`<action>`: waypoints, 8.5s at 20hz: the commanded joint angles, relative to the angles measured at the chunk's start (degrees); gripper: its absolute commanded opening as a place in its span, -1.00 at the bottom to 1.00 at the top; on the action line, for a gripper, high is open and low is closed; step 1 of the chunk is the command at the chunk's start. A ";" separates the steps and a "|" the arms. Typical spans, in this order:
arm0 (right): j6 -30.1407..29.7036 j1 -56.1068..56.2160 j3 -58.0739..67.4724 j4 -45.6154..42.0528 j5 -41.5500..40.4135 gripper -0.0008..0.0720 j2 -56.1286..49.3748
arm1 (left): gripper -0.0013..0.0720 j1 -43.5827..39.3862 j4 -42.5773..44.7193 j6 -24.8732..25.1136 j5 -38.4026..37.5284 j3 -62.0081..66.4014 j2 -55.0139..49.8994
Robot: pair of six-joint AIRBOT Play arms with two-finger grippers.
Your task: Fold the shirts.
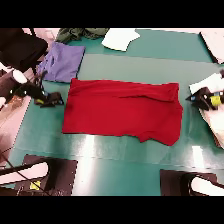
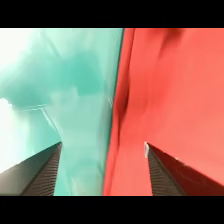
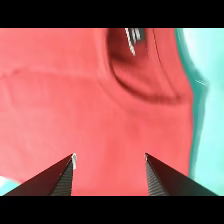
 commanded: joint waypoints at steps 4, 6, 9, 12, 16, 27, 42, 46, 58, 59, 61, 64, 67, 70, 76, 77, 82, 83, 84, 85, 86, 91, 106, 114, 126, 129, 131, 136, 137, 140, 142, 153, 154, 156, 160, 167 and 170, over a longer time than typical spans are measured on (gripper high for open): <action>-6.58 -7.67 -22.49 5.07 -2.01 0.41 15.78 | 0.74 4.98 -5.60 5.18 -8.26 -15.93 6.86; -6.58 -9.66 -24.76 5.25 -1.79 0.41 20.63 | 0.74 4.98 -5.27 5.18 -8.90 -18.23 7.02; -6.60 -12.15 -26.29 6.43 -1.42 0.41 26.25 | 0.74 4.96 -8.63 6.43 -6.08 -20.55 7.02; -6.58 -13.73 -26.29 5.29 -0.33 0.40 27.74 | 0.66 4.96 -16.17 9.40 -5.22 -21.68 6.99; -6.51 -11.87 -26.38 -0.42 4.24 0.40 20.31 | -0.88 4.96 -17.79 9.33 -3.39 -21.86 7.02; -12.55 -9.84 -34.29 5.44 -4.15 0.54 5.73 | -0.88 4.96 -18.32 9.77 -4.61 -21.86 7.02; -10.43 -9.90 -34.32 6.49 2.19 -0.93 24.22 | -0.88 4.96 -20.06 9.22 -11.78 -13.35 7.15; -6.03 -9.27 -34.32 6.56 3.67 -0.93 33.73 | -0.89 4.98 -20.04 4.72 -12.57 -10.25 16.50; 0.70 6.34 -17.70 7.72 -18.43 -0.93 17.92 | -0.89 4.63 -22.18 -1.29 16.17 -10.25 19.41; 0.76 8.59 -15.43 7.32 -20.09 -0.93 14.19 | -0.89 3.98 -22.29 -1.29 18.53 -10.25 17.73; 1.57 11.61 -11.65 7.34 -23.37 -0.93 8.04 | -0.89 1.86 -22.36 -1.25 22.45 -10.25 14.16; 2.10 13.00 -7.45 7.37 -25.38 -0.93 0.59 | -0.88 -2.25 -23.32 -0.44 27.87 -10.05 9.33; 2.12 13.07 -4.44 7.34 -25.57 -0.93 -5.95 | -0.88 -6.67 -24.04 0.37 34.25 -8.37 4.74; 2.12 12.79 -2.25 7.37 -25.31 -0.50 -10.56 | -0.88 -9.14 -24.11 0.28 40.74 -5.77 1.31; -0.24 3.39 -5.99 1.03 -24.30 0.32 -2.97 | 0.87 -4.72 -23.02 0.70 40.79 -0.42 1.14; -2.08 1.36 -6.97 1.07 -23.30 0.44 -1.75 | 0.88 -3.82 -22.97 0.87 39.15 0.50 1.14; -18.51 -4.90 -8.48 11.32 -14.23 0.99 -6.14 | 0.88 -3.50 -23.69 2.16 31.82 3.23 1.49; -20.85 -5.49 -8.11 13.29 -12.79 1.00 -8.33 | 0.88 -3.48 -23.69 2.19 30.29 3.28 1.49; -23.23 -6.14 -7.13 15.63 -10.01 1.00 -11.06 | 0.88 -3.50 -23.43 2.21 29.05 3.28 1.49; -24.44 -6.62 -6.16 17.35 -7.41 1.00 -13.51 | 0.88 -3.50 -23.41 2.25 27.96 3.28 1.49; -25.18 -6.93 -5.11 18.67 -5.35 1.00 -15.89 | 0.88 -3.48 -23.32 2.36 27.19 3.28 1.49; -25.16 -6.80 -0.35 22.16 -1.05 1.00 -22.82 | 0.88 -3.48 -23.19 2.86 26.16 3.28 1.49; -22.32 5.49 0.68 22.64 -11.78 0.43 -23.93 | 0.88 -6.38 -23.67 3.80 22.93 3.26 1.49; -22.14 6.05 0.68 23.04 -9.38 -0.93 -17.88 | -0.88 -36.15 -33.57 13.99 35.17 3.26 0.72; -14.80 13.27 0.68 22.36 -10.08 -0.93 -3.28 | -0.88 -48.17 -33.53 17.79 42.51 17.99 -23.54; -11.63 18.95 2.99 22.43 -13.22 -0.93 -0.90 | -0.88 -48.15 -28.59 18.25 42.18 21.59 -25.07; -8.85 23.47 9.03 22.14 -14.53 -0.93 -0.98 | -0.88 -48.11 -27.76 18.23 41.83 21.62 -25.62; 4.11 34.07 30.05 10.36 -14.53 -0.93 -8.17 | -0.88 -48.11 -27.87 18.01 41.79 21.59 -26.60; 5.16 35.69 33.16 10.51 -13.66 -0.93 -10.38 | -0.88 -48.11 -27.98 17.70 42.07 21.59 -26.64; 7.06 41.05 40.22 10.45 -12.00 -0.93 -16.81 | -0.88 -47.65 -28.15 16.74 43.76 21.62 -26.64; 7.50 43.85 43.93 10.40 -11.21 -0.93 -20.57 | -0.88 -46.47 -27.87 16.63 43.04 21.62 -26.62; 9.49 51.95 50.58 10.99 -15.76 -0.93 -31.10 | -0.89 -15.23 -1.44 -5.75 30.73 21.59 -8.57; 9.73 53.44 50.56 10.99 -17.79 -0.93 -32.20 | -0.89 -13.42 -0.55 -5.77 29.94 21.59 -5.84; 10.97 56.50 50.58 11.04 -22.23 -0.93 -34.91 | -0.89 -10.86 0.57 -5.27 26.47 21.59 -1.09; 10.58 62.31 50.58 18.75 -34.45 -0.92 -42.58 | -0.88 -10.34 2.27 -5.31 18.47 21.57 5.09; -16.39 60.46 48.89 56.30 -30.84 0.42 -48.26 | -0.88 -10.34 2.12 -5.27 13.75 20.74 6.05; -15.28 53.16 44.02 48.78 -23.63 0.42 -42.40 | -0.88 -10.34 2.08 -5.09 12.98 20.61 6.05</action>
